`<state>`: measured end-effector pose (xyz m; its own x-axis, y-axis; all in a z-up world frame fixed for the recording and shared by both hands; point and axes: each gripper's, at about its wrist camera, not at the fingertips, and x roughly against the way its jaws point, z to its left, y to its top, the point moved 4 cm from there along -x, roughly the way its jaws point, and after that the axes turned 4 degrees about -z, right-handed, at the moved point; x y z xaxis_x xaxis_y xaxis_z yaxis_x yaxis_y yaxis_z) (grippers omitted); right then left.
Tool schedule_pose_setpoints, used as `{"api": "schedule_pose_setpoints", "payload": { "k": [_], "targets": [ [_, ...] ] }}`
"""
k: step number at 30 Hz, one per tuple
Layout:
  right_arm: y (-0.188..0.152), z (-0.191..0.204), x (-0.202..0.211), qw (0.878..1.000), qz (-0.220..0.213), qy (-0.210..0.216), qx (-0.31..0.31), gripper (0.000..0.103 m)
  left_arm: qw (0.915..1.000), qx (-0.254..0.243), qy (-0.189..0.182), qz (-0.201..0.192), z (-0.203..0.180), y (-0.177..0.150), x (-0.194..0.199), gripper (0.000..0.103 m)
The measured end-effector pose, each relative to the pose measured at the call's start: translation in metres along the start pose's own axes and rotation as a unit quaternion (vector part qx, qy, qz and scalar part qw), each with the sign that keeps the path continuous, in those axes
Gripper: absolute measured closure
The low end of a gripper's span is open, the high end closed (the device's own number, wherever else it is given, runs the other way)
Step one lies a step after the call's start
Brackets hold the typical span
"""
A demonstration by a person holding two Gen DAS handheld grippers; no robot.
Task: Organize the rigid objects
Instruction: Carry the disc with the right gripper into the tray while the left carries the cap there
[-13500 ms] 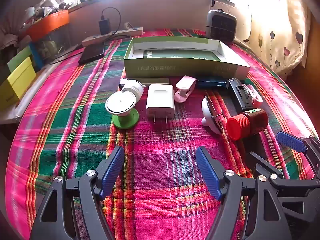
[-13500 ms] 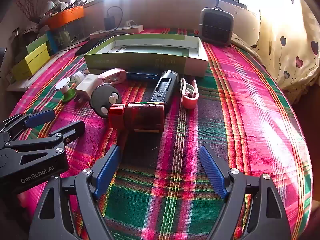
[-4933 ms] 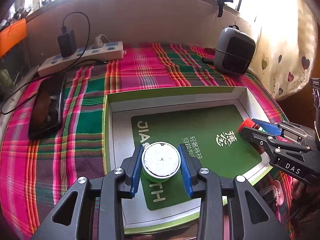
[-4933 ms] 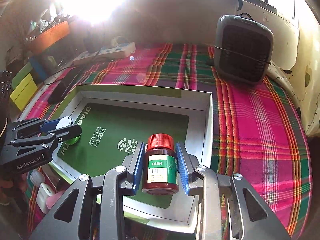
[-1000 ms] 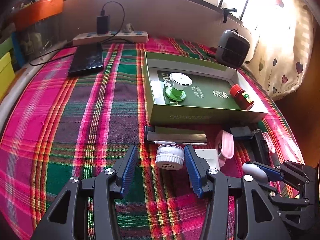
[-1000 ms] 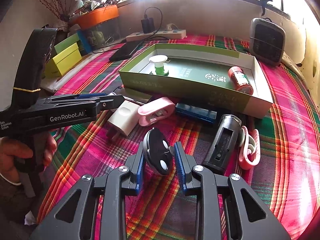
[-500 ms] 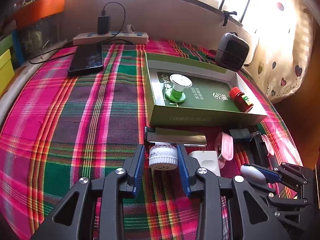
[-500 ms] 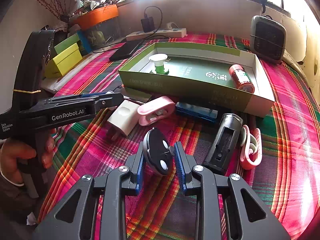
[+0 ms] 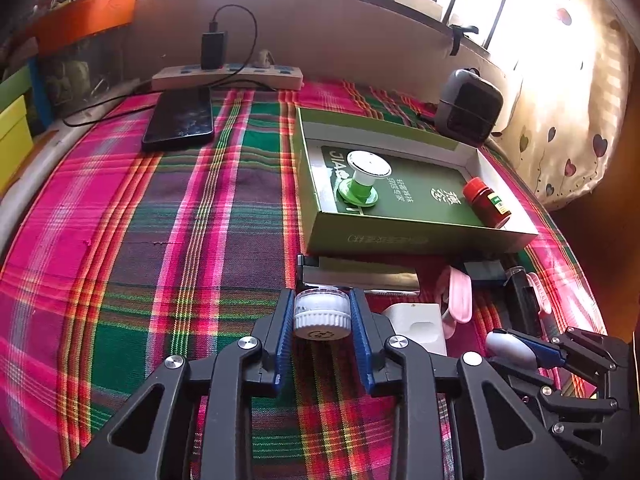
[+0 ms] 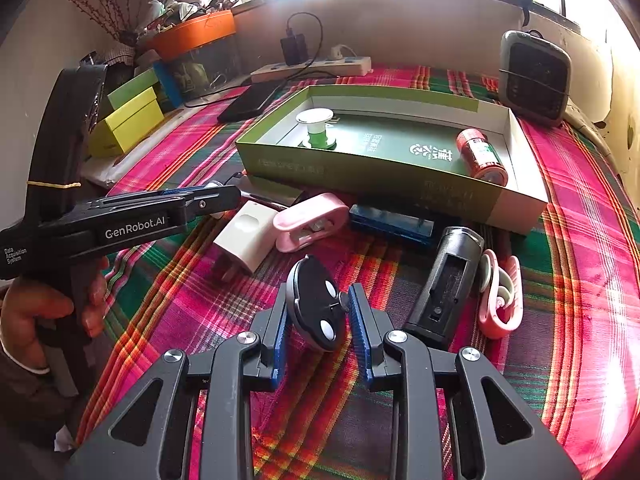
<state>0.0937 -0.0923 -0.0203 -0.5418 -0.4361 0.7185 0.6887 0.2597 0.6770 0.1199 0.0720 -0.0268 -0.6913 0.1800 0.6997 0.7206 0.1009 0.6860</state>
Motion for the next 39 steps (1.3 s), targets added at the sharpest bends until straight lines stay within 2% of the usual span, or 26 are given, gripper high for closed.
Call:
{"api": "schedule_pose_setpoints", "payload": {
  "k": [20,29,39],
  "targets": [
    [0.014,-0.002,0.015,1.0,-0.024,0.004,-0.004,0.075,0.9998,-0.012,-0.003,-0.014,-0.011,0.012,0.02,0.077],
    [0.042,-0.012,0.029,0.999,-0.051,-0.009,0.0,0.075,0.9991,-0.019,-0.014,-0.034,-0.018,0.043,0.029,0.077],
    [0.075,-0.045,0.029,0.997,-0.063,-0.031,-0.014,0.075,0.9989,-0.018,-0.028,-0.032,-0.023,0.072,0.012,0.077]
  ]
}}
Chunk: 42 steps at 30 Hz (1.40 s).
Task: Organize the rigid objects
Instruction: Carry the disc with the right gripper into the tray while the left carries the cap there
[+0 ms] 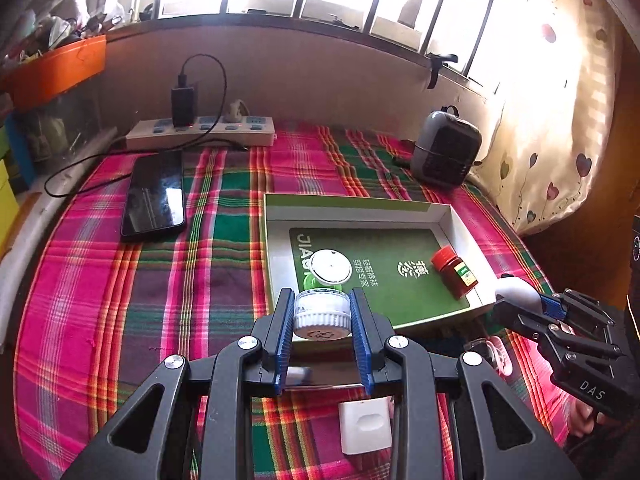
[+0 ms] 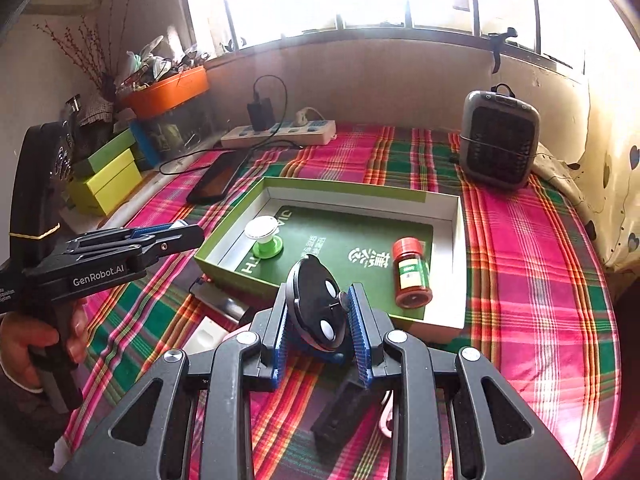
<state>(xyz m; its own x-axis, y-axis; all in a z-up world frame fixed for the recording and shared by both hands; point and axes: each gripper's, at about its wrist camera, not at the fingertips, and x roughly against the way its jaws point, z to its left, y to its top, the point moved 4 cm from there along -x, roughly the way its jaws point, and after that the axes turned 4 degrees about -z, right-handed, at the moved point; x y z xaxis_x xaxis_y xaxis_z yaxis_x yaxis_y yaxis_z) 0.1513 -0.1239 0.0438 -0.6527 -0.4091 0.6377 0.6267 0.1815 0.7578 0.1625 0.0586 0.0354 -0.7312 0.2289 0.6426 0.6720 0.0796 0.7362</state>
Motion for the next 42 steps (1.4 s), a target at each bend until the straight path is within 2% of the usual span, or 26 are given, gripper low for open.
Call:
{"api": "schedule_pose_setpoints", "payload": {
  "k": [16,26,42],
  "targets": [
    [0.023,-0.024,-0.051,1.0,0.026,-0.007,-0.009,0.075,0.9998,-0.01,-0.005,0.015,-0.005,0.037,-0.056,0.077],
    [0.024,-0.03,-0.083,0.999,0.048,-0.009,-0.003,0.075,0.9993,-0.01,-0.006,0.035,-0.004,0.038,-0.088,0.077],
    [0.022,-0.029,-0.102,0.998,0.058,-0.021,0.015,0.075,0.9983,-0.021,0.005,0.055,-0.005,0.033,-0.115,0.077]
  ]
}}
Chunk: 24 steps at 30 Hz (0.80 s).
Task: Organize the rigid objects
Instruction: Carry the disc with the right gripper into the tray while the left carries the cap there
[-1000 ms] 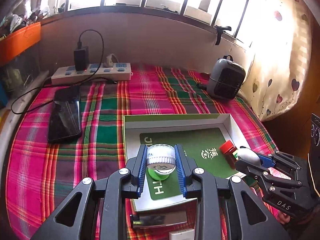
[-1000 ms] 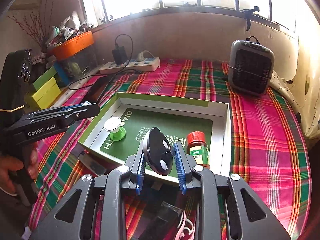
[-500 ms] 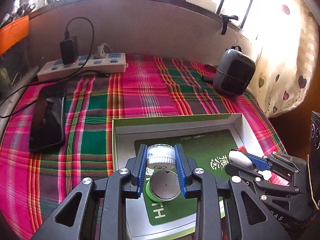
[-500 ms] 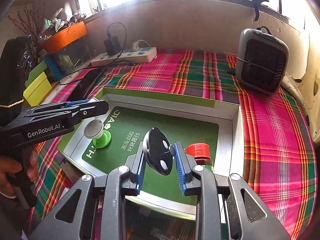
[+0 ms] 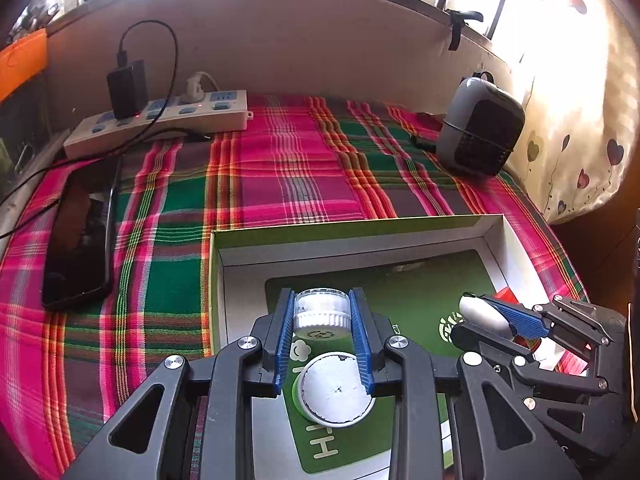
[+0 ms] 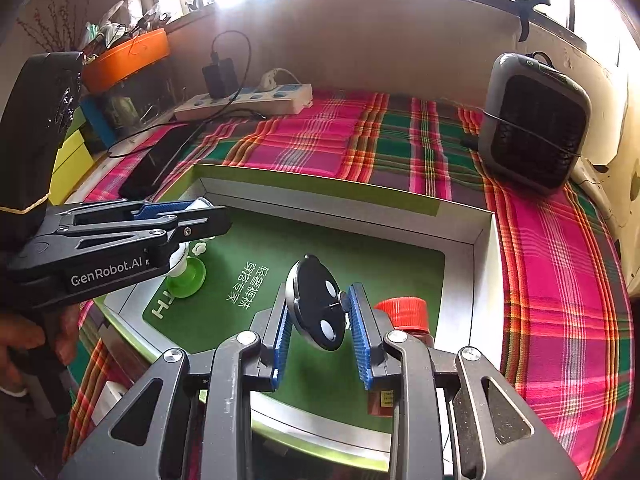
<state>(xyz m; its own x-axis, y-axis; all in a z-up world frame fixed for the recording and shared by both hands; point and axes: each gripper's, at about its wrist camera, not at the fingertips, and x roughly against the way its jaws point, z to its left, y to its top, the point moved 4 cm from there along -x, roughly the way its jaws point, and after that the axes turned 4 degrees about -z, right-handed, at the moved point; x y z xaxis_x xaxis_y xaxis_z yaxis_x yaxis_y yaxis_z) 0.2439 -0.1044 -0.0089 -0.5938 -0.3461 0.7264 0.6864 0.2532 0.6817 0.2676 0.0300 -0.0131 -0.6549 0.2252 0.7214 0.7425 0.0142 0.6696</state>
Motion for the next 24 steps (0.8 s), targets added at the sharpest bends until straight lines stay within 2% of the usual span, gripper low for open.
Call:
{"api": "schedule_pose_setpoints", "payload": {
  "k": [24],
  "targets": [
    [-0.0005,0.0006,-0.0087,1.0,0.01,0.007,-0.002,0.074,1.0,-0.008,0.004,0.005,-0.0026,-0.001,-0.0046,0.074]
  ]
}}
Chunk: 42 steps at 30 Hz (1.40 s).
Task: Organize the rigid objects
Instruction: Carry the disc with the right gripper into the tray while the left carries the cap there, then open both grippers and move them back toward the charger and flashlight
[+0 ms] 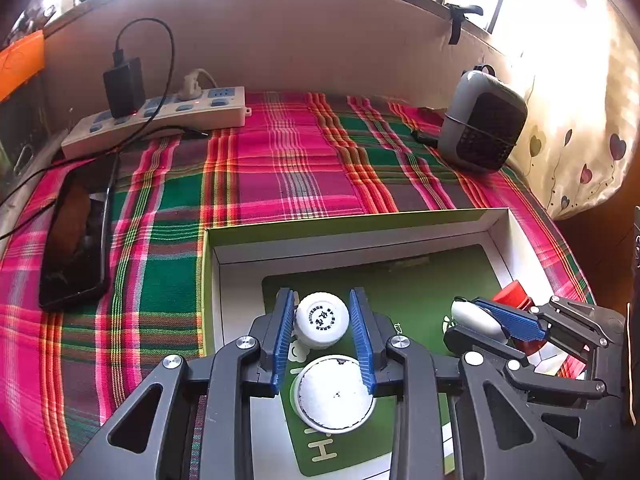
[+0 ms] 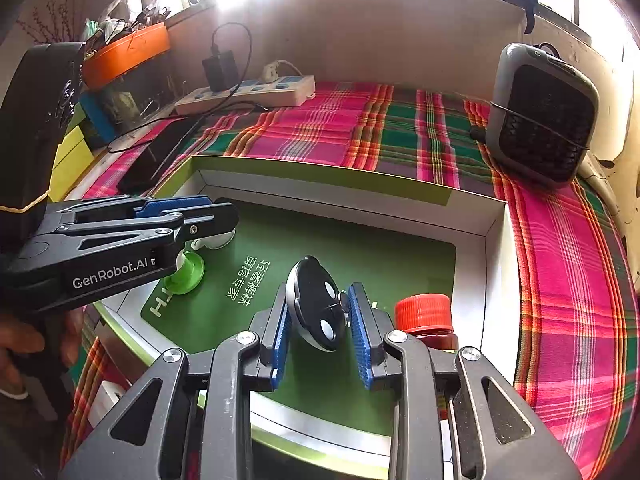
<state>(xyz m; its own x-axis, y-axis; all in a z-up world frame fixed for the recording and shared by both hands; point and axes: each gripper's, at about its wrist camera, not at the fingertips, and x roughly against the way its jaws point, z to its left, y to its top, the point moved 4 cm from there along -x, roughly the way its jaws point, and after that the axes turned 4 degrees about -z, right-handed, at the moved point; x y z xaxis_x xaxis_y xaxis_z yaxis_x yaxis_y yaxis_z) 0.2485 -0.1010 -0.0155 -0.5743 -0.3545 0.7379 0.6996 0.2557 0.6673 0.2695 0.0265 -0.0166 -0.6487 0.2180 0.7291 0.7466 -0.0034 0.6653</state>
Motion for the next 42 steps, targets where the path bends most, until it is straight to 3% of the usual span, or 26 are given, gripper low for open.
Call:
{"api": "schedule_pose_setpoints", "payload": {
  "k": [3,10,20,42],
  "targets": [
    [0.0,-0.001,0.0,1.0,0.0,0.004,-0.002,0.074,1.0,0.0,0.0,-0.001,0.0,-0.001,0.001,0.072],
    [-0.001,-0.001,0.002,1.0,-0.003,0.013,-0.012,0.06,1.0,0.004,0.001,-0.001,0.0,-0.002,0.004,0.068],
    [-0.002,-0.001,0.013,0.999,-0.016,0.021,-0.025,0.054,1.0,0.004,0.006,-0.003,0.0,-0.006,0.016,0.064],
    [-0.022,-0.006,0.07,0.997,-0.046,0.007,-0.056,0.052,0.9986,0.025,0.012,-0.046,0.0,-0.041,0.093,0.061]
  ]
}}
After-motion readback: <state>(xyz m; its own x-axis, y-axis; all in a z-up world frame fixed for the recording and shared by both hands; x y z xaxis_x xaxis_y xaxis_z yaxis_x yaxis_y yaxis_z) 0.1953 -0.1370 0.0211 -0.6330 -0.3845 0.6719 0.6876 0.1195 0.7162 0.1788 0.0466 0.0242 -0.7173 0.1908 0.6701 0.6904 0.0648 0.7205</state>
